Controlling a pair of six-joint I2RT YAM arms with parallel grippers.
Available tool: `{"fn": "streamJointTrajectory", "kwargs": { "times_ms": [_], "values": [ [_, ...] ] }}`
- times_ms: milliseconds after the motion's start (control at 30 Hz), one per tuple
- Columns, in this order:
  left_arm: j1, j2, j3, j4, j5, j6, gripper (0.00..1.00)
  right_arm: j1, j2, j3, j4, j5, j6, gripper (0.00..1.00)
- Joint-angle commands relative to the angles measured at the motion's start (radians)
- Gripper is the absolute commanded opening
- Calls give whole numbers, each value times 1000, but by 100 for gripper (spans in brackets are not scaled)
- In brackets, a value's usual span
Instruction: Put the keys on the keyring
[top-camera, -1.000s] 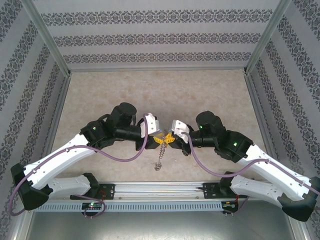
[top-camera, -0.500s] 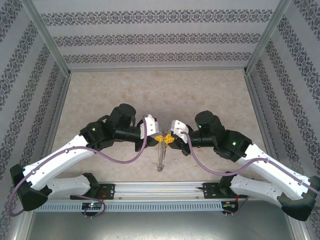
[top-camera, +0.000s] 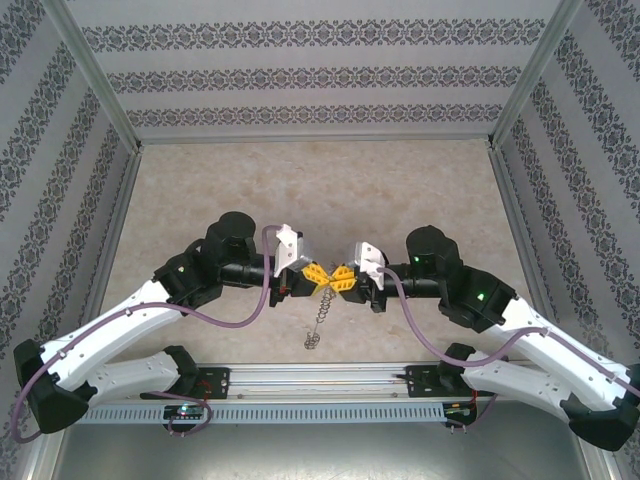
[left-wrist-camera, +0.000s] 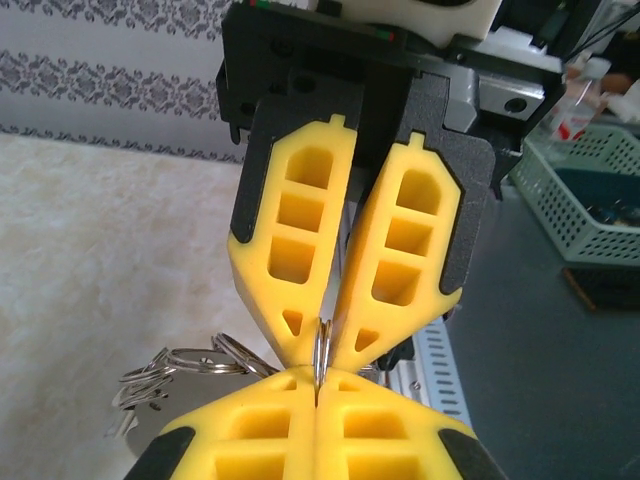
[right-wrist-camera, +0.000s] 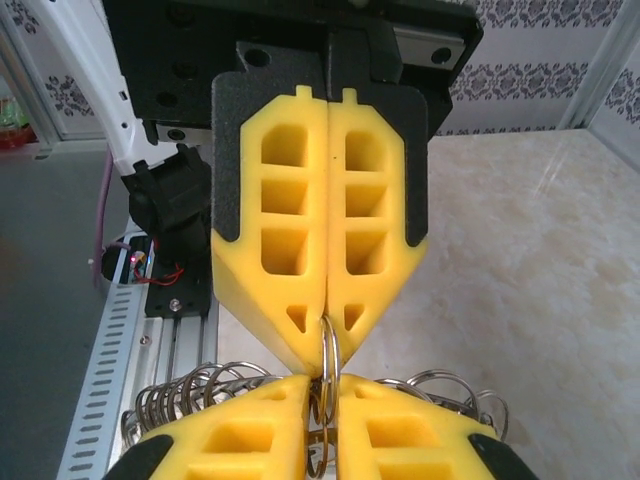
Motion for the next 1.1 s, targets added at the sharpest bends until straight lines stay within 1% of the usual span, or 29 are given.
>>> {"fn": "streamJointTrajectory", "kwargs": {
  "times_ms": [0, 133, 233, 333, 433, 500, 533, 567, 667, 733, 767, 867, 1067],
  "values": [
    [9, -28, 0, 260, 119, -93, 0, 3, -3, -28, 47, 2, 15, 16],
    [17, -27, -12, 319, 150, -136, 0, 2, -30, -44, 66, 16, 20, 15],
    [18, -27, -23, 354, 164, -157, 0, 3, -44, -51, 75, 24, 22, 10],
    [20, -25, -37, 398, 185, -188, 0, 3, -49, -56, 86, 28, 19, 0],
    [20, -3, -33, 418, 225, -227, 0, 3, -49, -53, 88, 34, 11, 0],
    [18, 8, -3, 323, 209, -192, 0, 3, -49, -44, 80, 45, 3, 0],
    [16, 8, 25, 217, 175, -135, 0, 3, -49, -37, 69, 55, -4, 0],
    [10, 9, 57, 98, 123, -66, 2, 3, -49, -30, 57, 67, -10, 0],
    [-22, 29, 155, -196, -50, 116, 18, 1, -34, 1, 5, 121, -24, 0],
    [-44, 50, 206, -312, -138, 194, 21, 0, -13, 24, -34, 144, -37, 0],
    [-54, 60, 224, -350, -174, 223, 22, 0, 0, 34, -49, 149, -42, 0],
    [-73, 86, 247, -395, -226, 264, 23, 1, 20, 48, -60, 138, -49, 0],
    [-100, 117, 254, -390, -239, 283, 23, 2, 35, 58, -59, 112, -48, 0]
  ]
}}
